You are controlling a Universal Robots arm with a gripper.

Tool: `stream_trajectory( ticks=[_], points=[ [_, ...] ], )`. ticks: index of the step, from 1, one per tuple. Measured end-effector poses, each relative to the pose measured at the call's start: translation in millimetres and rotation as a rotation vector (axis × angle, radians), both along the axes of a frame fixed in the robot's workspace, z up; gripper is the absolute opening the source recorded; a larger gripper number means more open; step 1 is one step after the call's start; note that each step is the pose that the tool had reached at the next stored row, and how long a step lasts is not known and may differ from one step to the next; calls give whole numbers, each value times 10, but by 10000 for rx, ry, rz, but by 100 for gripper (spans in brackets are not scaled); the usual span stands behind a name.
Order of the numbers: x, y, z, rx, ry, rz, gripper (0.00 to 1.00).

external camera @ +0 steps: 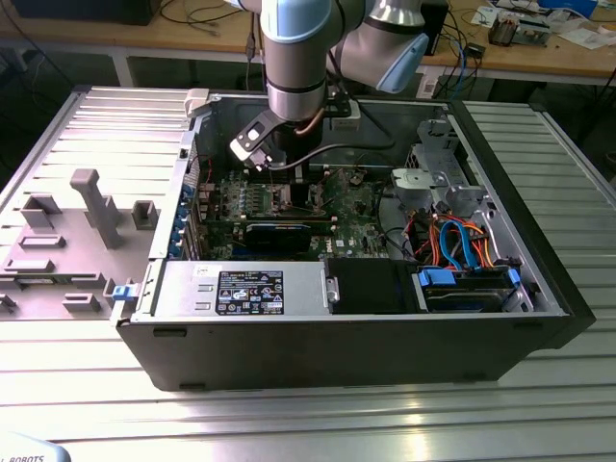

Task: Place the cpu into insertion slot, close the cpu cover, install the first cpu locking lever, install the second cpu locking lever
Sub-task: 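Place the cpu into insertion slot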

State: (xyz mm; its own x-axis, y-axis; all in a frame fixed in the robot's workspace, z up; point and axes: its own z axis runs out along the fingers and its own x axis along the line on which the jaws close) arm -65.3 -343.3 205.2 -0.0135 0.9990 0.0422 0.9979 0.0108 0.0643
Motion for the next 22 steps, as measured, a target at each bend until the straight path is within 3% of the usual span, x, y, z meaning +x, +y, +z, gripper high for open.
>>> stream_trajectory(
  ticks=[11,19,20,22],
  points=[
    [-2,1,-65,-5,6,-47,54],
    [-2,2,-70,0,7,-48,54],
    [-2,2,-70,-1,10,-47,62],
    [-2,3,-70,0,12,-47,62]
  ],
)
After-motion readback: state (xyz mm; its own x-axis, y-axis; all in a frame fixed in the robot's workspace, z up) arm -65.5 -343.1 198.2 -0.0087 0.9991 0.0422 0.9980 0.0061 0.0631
